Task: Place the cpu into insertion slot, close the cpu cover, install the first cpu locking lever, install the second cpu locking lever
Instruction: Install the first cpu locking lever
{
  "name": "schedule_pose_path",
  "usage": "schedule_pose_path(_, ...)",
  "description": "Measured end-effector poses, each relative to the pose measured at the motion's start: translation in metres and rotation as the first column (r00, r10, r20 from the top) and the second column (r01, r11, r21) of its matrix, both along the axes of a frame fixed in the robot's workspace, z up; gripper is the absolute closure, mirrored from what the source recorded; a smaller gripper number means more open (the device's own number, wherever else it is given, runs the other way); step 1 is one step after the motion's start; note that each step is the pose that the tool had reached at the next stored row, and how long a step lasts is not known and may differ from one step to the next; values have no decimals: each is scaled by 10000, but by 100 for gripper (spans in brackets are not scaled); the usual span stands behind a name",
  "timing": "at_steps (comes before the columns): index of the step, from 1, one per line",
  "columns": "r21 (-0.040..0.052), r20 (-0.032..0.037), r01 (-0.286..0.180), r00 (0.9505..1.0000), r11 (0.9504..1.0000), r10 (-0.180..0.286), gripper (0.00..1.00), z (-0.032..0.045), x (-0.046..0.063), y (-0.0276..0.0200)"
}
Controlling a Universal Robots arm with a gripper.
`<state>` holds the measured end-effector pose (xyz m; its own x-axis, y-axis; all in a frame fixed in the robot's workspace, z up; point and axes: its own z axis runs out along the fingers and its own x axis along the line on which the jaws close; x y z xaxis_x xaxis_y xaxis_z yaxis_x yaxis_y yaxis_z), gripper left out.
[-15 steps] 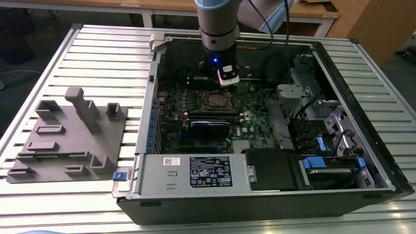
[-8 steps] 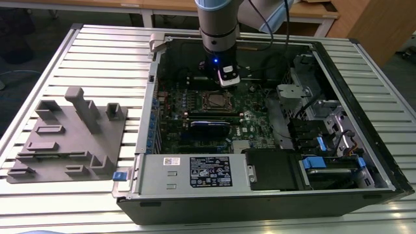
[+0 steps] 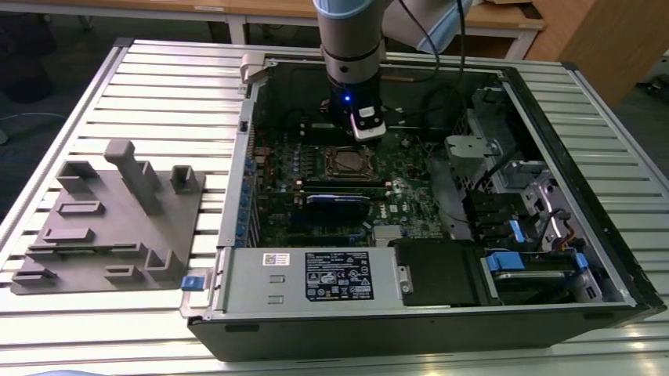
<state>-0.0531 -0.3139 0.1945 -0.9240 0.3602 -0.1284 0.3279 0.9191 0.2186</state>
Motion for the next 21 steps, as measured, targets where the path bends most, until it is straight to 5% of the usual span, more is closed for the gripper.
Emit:
schedule_pose_path(9,-10,8,0,10000,10000,0,89,56,-1,0)
schedule_pose_path(16,-85,227,1,9997,10000,1,89,49,-14,0)
schedule_pose_path(21,-85,271,4,9996,10000,-2,89,41,-81,0)
